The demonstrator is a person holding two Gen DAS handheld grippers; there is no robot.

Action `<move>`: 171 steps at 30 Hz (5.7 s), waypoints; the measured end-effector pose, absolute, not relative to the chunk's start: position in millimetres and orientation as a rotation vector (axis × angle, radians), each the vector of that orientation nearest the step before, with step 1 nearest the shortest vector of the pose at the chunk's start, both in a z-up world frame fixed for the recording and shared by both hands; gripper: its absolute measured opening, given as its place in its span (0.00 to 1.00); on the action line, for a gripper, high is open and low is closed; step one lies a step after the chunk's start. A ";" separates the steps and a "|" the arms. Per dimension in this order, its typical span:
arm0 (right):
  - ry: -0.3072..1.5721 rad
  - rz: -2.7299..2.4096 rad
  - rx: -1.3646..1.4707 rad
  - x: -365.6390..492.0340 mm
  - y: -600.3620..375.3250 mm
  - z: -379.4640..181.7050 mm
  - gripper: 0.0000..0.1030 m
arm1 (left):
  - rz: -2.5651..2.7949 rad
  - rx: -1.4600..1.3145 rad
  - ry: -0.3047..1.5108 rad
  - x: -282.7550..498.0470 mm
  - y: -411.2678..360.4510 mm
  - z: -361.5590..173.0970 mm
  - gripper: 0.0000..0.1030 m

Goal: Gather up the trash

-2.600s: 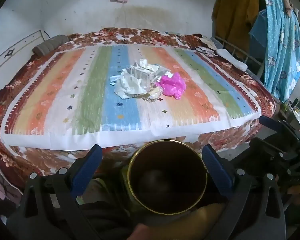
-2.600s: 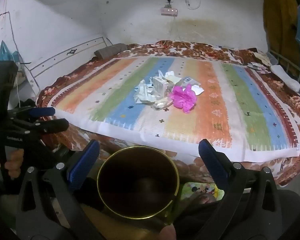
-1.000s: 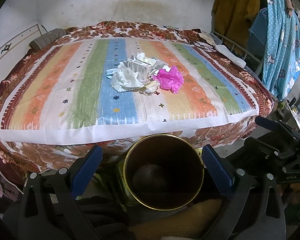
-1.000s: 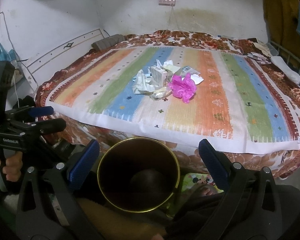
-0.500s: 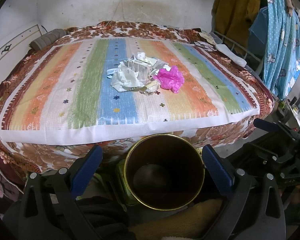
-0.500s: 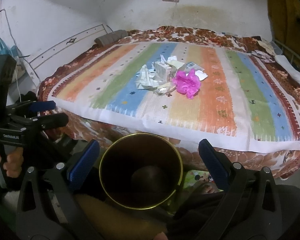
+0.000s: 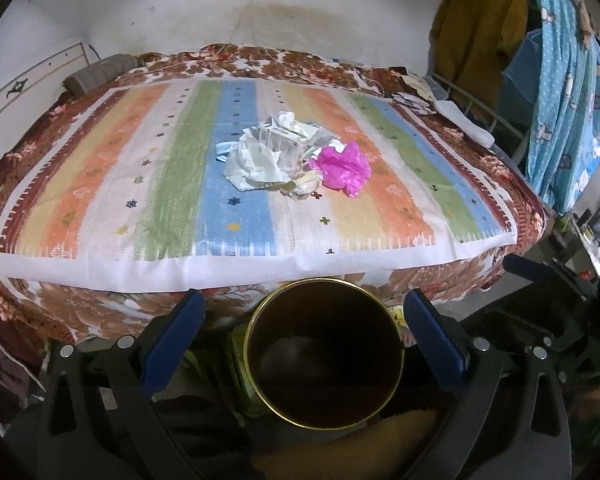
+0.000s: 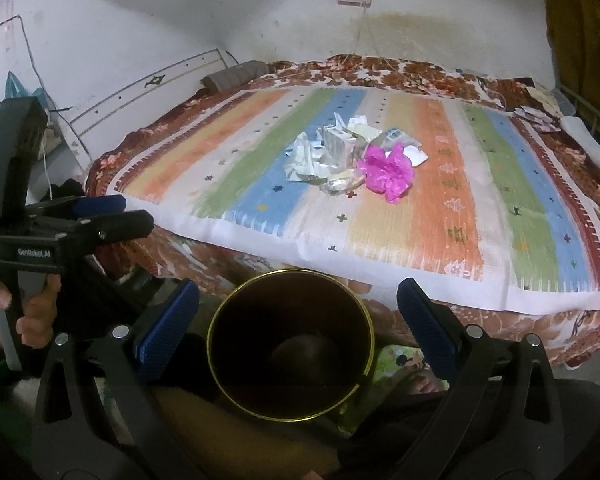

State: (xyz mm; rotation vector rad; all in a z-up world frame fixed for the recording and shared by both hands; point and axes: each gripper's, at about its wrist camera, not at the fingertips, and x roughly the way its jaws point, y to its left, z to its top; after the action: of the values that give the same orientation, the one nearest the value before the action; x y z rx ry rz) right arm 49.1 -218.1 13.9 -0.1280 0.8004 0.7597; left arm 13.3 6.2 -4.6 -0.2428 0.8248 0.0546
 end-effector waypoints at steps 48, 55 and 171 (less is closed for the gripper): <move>1.074 0.722 -0.097 230.2 -134.5 -27.4 0.91 | 0.142 -0.386 0.973 197.1 86.0 -24.9 0.94; 1.125 0.734 -0.030 257.5 -119.7 -41.6 0.88 | 0.150 -0.453 0.965 224.8 103.6 -35.4 0.92; 0.913 0.761 -0.206 148.3 -151.4 1.2 0.10 | 0.101 -0.339 0.987 128.6 49.4 -10.8 0.01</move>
State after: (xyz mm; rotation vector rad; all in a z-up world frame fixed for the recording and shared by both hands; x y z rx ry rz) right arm 148.3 -151.4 1.2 -0.2058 0.9126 0.7614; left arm 128.6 49.4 -10.8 -0.3393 0.9868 0.1008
